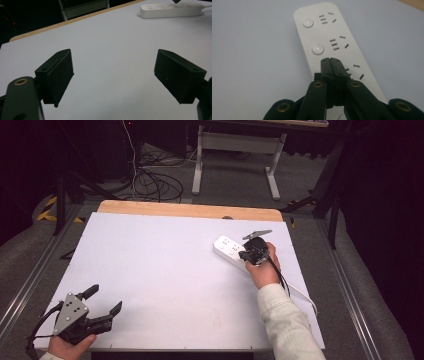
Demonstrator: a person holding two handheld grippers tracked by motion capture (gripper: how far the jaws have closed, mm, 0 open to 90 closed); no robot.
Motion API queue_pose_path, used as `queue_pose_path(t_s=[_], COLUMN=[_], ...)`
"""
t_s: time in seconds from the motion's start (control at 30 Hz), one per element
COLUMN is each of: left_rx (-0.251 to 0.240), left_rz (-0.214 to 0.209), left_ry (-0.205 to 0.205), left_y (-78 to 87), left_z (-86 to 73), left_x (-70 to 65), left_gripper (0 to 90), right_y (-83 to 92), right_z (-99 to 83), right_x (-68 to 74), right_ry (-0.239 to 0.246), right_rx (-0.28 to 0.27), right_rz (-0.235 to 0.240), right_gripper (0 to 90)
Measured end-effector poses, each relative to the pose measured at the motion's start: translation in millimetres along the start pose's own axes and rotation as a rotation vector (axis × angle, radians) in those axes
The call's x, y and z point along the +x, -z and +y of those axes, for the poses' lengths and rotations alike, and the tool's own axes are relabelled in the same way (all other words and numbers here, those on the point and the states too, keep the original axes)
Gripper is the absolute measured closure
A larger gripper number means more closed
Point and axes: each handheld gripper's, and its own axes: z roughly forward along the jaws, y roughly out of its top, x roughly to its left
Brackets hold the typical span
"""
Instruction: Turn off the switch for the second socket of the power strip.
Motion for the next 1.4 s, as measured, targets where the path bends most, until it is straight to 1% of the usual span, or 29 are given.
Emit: queue_pose_path(t_s=[0.1, 0.37, 0.43, 0.6, 0.73, 0.8, 0.97, 1.1, 1.17, 1.23, 1.27, 1.33, 1.4], left_rx=[-0.001, 0.0, 0.0, -0.001, 0.0, 0.0, -0.003, -0.007, -0.007, -0.007, -0.014, -0.013, -0.012], left_rz=[0.002, 0.002, 0.002, 0.003, 0.004, 0.004, 0.007, 0.01, 0.008, 0.008, 0.011, 0.015, 0.017], left_ry=[-0.002, -0.001, -0.001, 0.0, -0.001, 0.0, 0.002, 0.006, 0.01, 0.011, 0.016, 0.012, 0.008], left_y=[-0.4, -0.4, 0.0, -0.4, -0.1, 0.1, 0.9, 1.5, 2.2, 2.9, 3.0, 4.6, 5.6], left_z=[0.0, -0.1, -0.1, -0.2, 0.0, -0.1, 0.0, 0.2, 0.3, 0.5, 0.6, 1.3, 1.9], left_x=[-0.6, -0.4, -0.2, -0.6, -0.7, -0.7, -0.1, 0.4, 0.5, 0.6, 0.1, -0.1, -0.3], left_gripper=[16.4, 16.4, 16.4, 16.4, 16.4, 16.4, 16.4, 16.4, 16.4, 16.4, 16.4, 16.4, 16.4], right_y=[9.0, 27.0, 30.9, 40.6, 43.3, 43.7, 52.8, 64.4, 70.7, 78.2, 82.1, 89.5, 95.7], right_z=[2.2, 4.8, 5.0, 4.6, 4.3, 3.8, 4.0, 2.6, 1.0, -0.8, -1.6, -3.5, -5.6], right_x=[1.6, 1.5, 2.0, 3.7, 5.0, 5.5, 8.2, 11.0, 13.5, 16.2, 17.5, 20.3, 22.6], right_ry=[0.01, 0.003, 0.008, 0.018, 0.023, 0.021, 0.029, 0.032, 0.048, 0.065, 0.078, 0.092, 0.105], right_rx=[-0.036, -0.087, -0.1, -0.117, -0.122, -0.124, -0.179, -0.22, -0.236, -0.254, -0.267, -0.291, -0.304], right_rz=[0.011, 0.026, 0.026, 0.039, 0.048, 0.055, 0.06, 0.084, 0.097, 0.097, 0.104, 0.117, 0.125], right_gripper=[90.0, 90.0, 90.0, 90.0, 88.9, 84.7, 69.7, 57.8, 53.5, 48.6, 46.4, 42.0, 39.1])
